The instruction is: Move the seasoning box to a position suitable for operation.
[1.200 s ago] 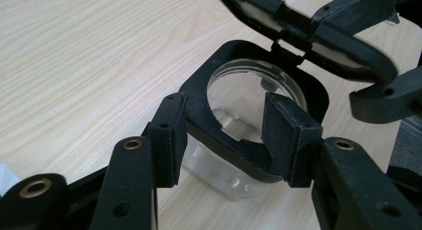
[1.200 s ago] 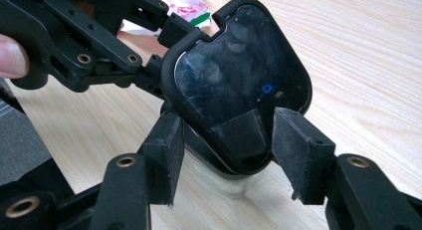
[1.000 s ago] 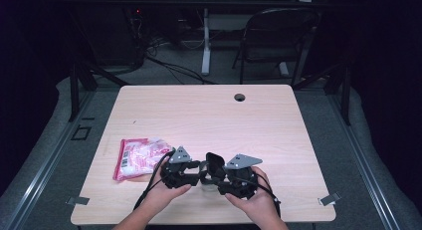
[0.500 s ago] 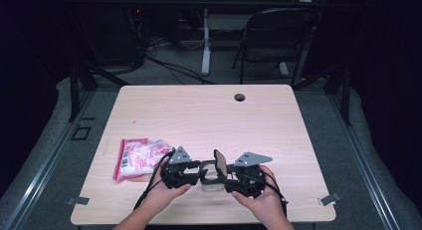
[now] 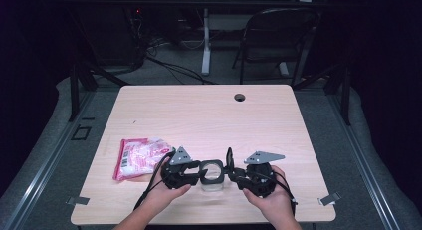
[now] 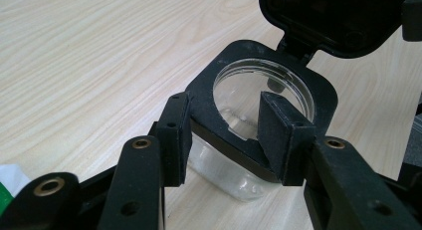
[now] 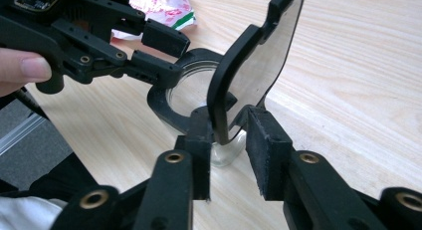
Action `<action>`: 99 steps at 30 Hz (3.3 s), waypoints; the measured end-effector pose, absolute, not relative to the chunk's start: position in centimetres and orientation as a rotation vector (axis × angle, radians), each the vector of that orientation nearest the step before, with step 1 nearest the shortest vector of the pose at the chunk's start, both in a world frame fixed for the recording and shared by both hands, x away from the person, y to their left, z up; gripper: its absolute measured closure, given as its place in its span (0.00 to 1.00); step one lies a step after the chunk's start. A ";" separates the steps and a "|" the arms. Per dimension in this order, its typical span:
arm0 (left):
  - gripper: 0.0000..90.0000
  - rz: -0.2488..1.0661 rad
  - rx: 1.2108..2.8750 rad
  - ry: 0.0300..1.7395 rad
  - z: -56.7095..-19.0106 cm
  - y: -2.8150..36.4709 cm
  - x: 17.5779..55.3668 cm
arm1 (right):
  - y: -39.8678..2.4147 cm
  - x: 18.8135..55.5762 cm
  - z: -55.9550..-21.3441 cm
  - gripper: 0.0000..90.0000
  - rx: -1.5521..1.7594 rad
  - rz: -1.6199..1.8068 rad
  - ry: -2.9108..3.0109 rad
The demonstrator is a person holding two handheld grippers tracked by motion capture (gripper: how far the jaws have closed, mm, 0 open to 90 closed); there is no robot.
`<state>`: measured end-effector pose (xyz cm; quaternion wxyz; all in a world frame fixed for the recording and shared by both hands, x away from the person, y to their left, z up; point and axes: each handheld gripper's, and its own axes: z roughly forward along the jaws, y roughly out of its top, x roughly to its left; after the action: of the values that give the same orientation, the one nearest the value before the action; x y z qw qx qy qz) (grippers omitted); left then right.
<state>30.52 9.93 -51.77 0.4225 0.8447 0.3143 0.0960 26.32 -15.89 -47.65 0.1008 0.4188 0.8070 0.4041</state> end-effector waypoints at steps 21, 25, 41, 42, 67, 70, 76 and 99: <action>0.61 0.198 2.102 0.793 -51.9 10.1 30.6 | -14.6 27.0 -49.9 0.81 1.294 1.145 2.339; 0.59 0.176 2.094 0.800 -51.9 10.2 30.7 | -14.9 27.2 -50.0 0.84 1.297 1.155 2.339; 0.64 0.174 2.121 0.775 -52.1 9.9 30.3 | -15.6 28.5 -50.2 0.94 1.329 1.221 2.310; 0.65 0.177 2.121 0.767 -52.1 9.9 30.2 | -15.6 28.6 -50.2 0.95 1.333 1.223 2.310; 0.64 0.177 2.101 0.752 -51.9 10.2 30.0 | -16.2 29.7 -50.1 0.87 1.358 1.270 2.276; 0.64 0.180 2.089 0.763 -51.6 10.5 30.1 | -16.2 29.5 -50.1 0.84 1.358 1.264 2.275; 0.64 0.195 2.073 0.755 -50.7 11.3 30.1 | -16.3 28.9 -50.0 0.77 1.348 1.255 2.287; 0.56 0.325 2.023 0.941 -51.4 21.8 30.5 | -17.5 28.5 -49.3 0.63 1.328 1.277 2.260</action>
<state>30.47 21.84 -51.42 0.4291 0.8105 0.3769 0.1301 28.50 -17.48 -49.34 0.1129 0.4525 0.7701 0.4352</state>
